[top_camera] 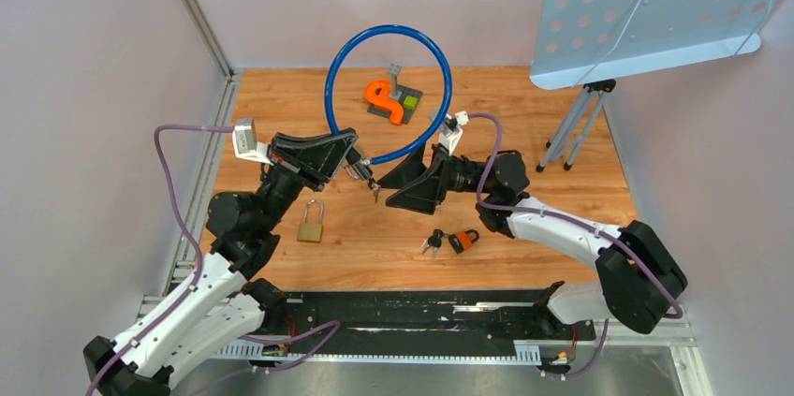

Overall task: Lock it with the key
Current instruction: Remove the key from the lock.

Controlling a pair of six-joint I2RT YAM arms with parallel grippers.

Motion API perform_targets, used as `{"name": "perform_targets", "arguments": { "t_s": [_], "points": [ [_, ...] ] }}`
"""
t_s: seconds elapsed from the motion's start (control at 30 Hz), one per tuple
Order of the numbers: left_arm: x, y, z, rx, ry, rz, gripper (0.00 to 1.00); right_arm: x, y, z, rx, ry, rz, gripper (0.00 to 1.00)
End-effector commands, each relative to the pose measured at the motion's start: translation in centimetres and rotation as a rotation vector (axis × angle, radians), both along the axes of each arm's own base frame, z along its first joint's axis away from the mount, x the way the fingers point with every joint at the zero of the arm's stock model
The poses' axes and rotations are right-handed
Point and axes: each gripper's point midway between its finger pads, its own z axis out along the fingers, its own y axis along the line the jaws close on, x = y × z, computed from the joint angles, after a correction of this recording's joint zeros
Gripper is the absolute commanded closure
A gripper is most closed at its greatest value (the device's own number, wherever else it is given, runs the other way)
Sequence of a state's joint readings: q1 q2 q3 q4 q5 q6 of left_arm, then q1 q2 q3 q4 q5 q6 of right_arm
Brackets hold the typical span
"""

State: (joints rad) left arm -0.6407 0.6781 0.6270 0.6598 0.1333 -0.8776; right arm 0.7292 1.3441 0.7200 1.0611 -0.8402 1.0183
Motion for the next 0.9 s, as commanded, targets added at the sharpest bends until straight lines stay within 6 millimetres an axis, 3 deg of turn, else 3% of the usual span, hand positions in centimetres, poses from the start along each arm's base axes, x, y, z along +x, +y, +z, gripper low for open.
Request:
{"name": "perform_targets", "arguments": {
  "t_s": [0.0, 0.23, 0.7, 0.87],
  "points": [
    [-1.9, 1.0, 3.3, -0.107, -0.101, -0.040, 1.00, -1.5, -0.5, 3.0, 0.099, -0.144, 0.072, 0.23],
    [-2.0, 0.5, 3.4, -0.130, -0.108, -0.082, 1.00, -0.9, 0.7, 3.0, 0.103, -0.132, 0.096, 0.25],
    [-2.1, 0.5, 3.0, -0.138, -0.106, -0.086, 1.00, -0.2, 1.6, 3.3, 0.131, -0.056, 0.085, 0.69],
    [-1.8, 0.7, 2.8, -0.146, -0.093, -0.070, 1.00, 0.1, 1.7, 3.5, 0.138, -0.045, 0.048, 0.73]
  ]
}}
